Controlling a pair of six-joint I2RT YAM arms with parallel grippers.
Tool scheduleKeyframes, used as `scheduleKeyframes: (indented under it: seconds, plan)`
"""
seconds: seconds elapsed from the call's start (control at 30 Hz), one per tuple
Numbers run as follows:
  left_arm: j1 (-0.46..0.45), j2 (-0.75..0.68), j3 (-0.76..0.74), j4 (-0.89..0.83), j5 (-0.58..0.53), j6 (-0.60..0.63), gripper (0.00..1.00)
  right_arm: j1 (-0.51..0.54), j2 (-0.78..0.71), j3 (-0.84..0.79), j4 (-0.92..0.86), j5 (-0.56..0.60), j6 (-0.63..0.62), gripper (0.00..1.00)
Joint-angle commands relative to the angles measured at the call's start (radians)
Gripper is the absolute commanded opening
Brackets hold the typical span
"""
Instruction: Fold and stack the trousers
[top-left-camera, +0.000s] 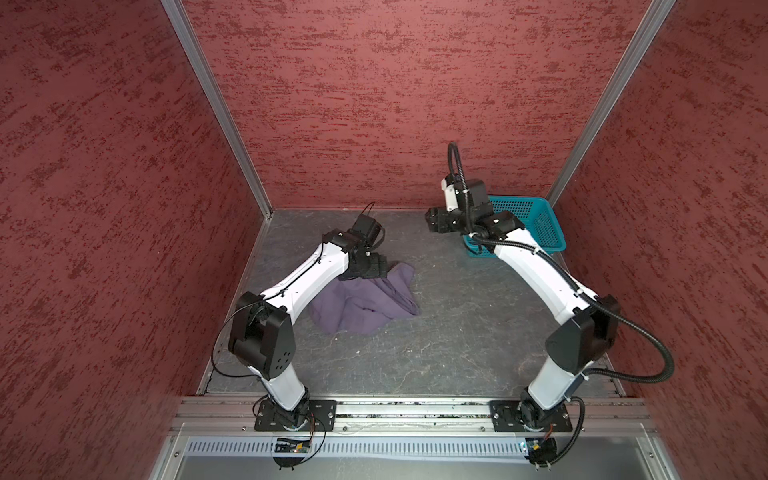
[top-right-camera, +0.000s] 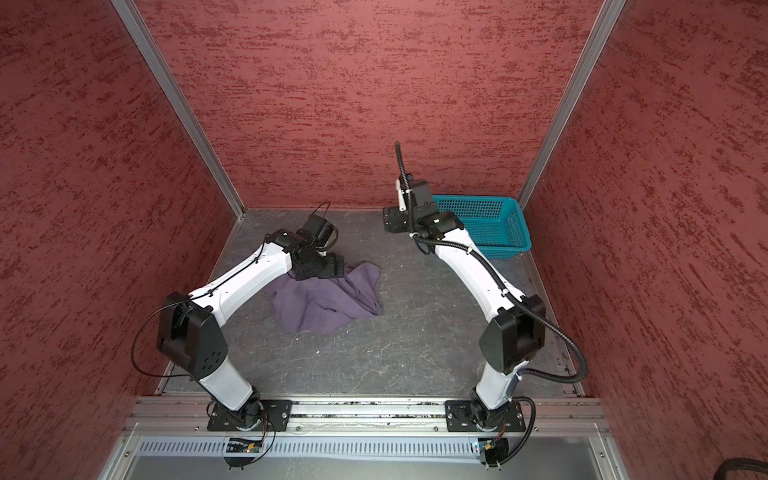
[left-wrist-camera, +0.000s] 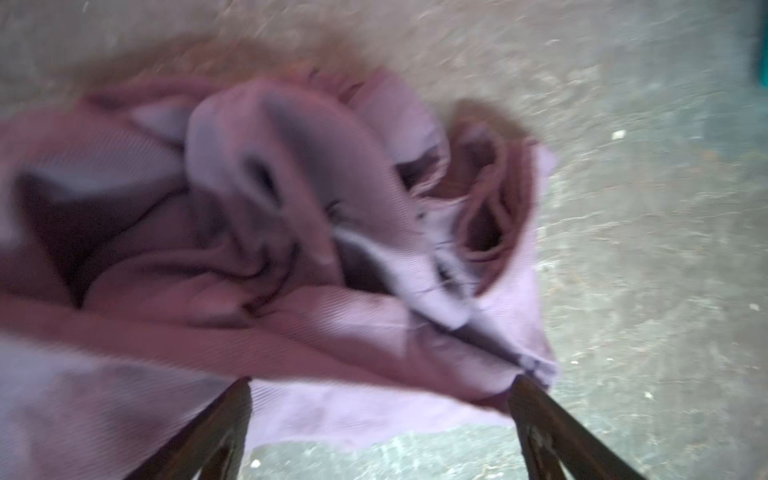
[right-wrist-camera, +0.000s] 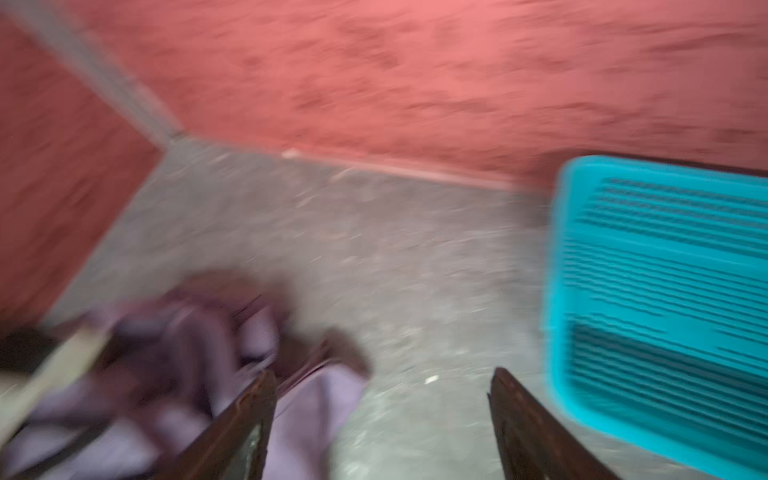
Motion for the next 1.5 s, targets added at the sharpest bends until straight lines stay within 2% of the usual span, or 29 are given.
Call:
scheduleKeyframes:
  seconds: [0.0,0.1,0.17,0.2,0.3,0.33,0.4,0.47,0.5,0.53,0.57,0.63,0.73,0.87,0.97,1.03,1.13,1.2,1.23,1.3,1.37,1.43,1.47]
  plan:
    - [0.021,-0.031,-0.027,0.009,-0.016,-0.035,0.97,0.047,0.022,-0.199,0.097,-0.145,0.103,0.80]
    - [0.053,-0.028,-0.089,0.052,0.038,-0.064,0.96,0.101,0.033,-0.304,0.195,-0.202,0.186,0.80]
    - [0.072,-0.029,-0.137,0.089,0.077,-0.082,0.91,0.133,0.067,-0.324,0.219,-0.220,0.218,0.80]
    - [0.079,-0.029,-0.157,0.103,0.093,-0.091,0.85,0.147,0.092,-0.327,0.231,-0.224,0.233,0.80]
    - [0.087,-0.036,-0.188,0.117,0.105,-0.109,0.48,0.167,0.163,-0.334,0.291,-0.257,0.270,0.79]
    - [0.091,-0.041,-0.189,0.115,0.108,-0.112,0.39,0.168,0.190,-0.332,0.307,-0.262,0.285,0.79]
    - [0.099,-0.055,-0.184,0.110,0.114,-0.114,0.28,0.168,0.242,-0.318,0.323,-0.259,0.305,0.75]
    - [0.116,-0.073,-0.172,0.103,0.127,-0.113,0.26,0.165,0.291,-0.285,0.322,-0.265,0.327,0.63]
    - [0.129,-0.084,-0.162,0.100,0.134,-0.114,0.25,0.163,0.311,-0.267,0.330,-0.277,0.348,0.48]
    - [0.143,-0.094,-0.143,0.098,0.144,-0.113,0.24,0.159,0.324,-0.251,0.349,-0.302,0.367,0.27]
    - [0.158,-0.101,-0.125,0.101,0.163,-0.107,0.11,0.155,0.331,-0.233,0.363,-0.321,0.379,0.15]
    - [0.205,-0.098,-0.050,0.095,0.243,-0.084,0.01,0.139,0.339,-0.167,0.342,-0.329,0.364,0.00]
    - [0.255,-0.068,0.128,0.052,0.306,-0.058,0.00,0.094,0.338,0.001,0.200,-0.282,0.269,0.00]
    - [0.266,-0.024,0.455,-0.036,0.283,-0.009,0.00,-0.021,0.251,0.191,0.078,-0.187,0.182,0.00]
    - [0.267,-0.033,0.613,-0.041,0.279,-0.005,0.00,-0.100,0.120,0.179,0.105,-0.126,0.181,0.00]
    - [0.266,-0.070,0.642,-0.012,0.283,-0.013,0.00,-0.121,0.031,0.131,0.121,-0.058,0.162,0.00]
    - [0.252,-0.191,0.520,0.117,0.333,-0.016,0.03,-0.124,-0.099,-0.001,0.139,0.040,0.143,0.00]
    - [0.213,-0.293,0.348,0.219,0.330,-0.020,0.08,-0.125,-0.179,-0.137,0.155,0.044,0.161,0.04]
    - [0.199,-0.330,0.273,0.252,0.327,-0.027,0.09,-0.124,-0.210,-0.200,0.162,0.038,0.173,0.11]
    - [0.193,-0.395,0.112,0.281,0.334,-0.063,0.11,-0.125,-0.278,-0.347,0.167,0.021,0.200,0.40]
    - [0.212,-0.426,-0.027,0.285,0.362,-0.095,0.12,-0.126,-0.315,-0.452,0.158,0.023,0.216,0.59]
    - [0.239,-0.425,-0.123,0.254,0.385,-0.109,0.13,-0.126,-0.330,-0.498,0.132,0.040,0.223,0.66]
    - [0.256,-0.417,-0.163,0.239,0.396,-0.110,0.20,-0.126,-0.331,-0.501,0.118,0.050,0.217,0.68]
